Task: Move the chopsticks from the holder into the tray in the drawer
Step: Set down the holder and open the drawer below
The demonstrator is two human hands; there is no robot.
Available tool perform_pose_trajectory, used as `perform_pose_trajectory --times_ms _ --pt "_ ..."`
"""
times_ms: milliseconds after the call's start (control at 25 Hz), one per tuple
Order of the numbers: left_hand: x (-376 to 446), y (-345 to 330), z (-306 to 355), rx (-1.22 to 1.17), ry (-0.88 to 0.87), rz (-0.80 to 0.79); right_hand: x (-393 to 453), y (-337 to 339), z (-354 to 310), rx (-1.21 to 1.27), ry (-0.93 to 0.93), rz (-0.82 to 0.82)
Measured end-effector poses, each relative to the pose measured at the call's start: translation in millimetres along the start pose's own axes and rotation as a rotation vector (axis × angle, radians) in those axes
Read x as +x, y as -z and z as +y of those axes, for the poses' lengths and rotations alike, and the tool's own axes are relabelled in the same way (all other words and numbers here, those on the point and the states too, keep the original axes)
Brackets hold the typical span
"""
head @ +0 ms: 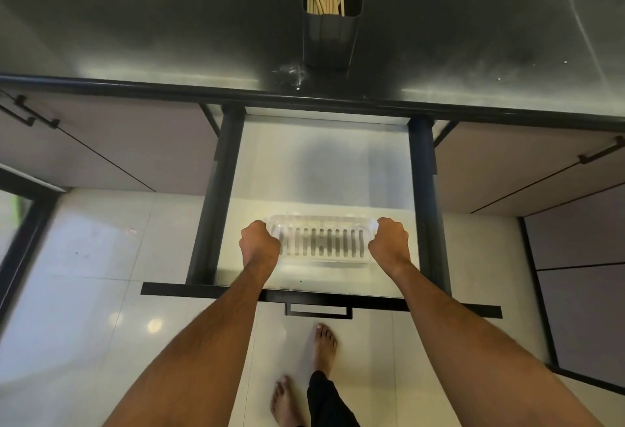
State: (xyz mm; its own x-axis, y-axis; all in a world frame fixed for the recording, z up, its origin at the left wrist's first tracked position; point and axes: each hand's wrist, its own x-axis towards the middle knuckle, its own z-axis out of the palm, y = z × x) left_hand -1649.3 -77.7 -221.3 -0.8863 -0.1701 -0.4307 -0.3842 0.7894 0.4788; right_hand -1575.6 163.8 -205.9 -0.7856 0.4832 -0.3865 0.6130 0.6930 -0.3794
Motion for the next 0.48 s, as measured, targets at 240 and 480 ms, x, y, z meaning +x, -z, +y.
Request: perform_pose_trajectory --times_ms 240,480 --pt "-1.7 -1.3 2.3 0.01 0.016 0.001 1.2 -2.5 1.1 0.013 -0.005 -0.015" --pt "-7.7 3.3 9.2 0.008 -0.004 0.012 0.6 1.8 5.0 0.052 -0.014 -0.035"
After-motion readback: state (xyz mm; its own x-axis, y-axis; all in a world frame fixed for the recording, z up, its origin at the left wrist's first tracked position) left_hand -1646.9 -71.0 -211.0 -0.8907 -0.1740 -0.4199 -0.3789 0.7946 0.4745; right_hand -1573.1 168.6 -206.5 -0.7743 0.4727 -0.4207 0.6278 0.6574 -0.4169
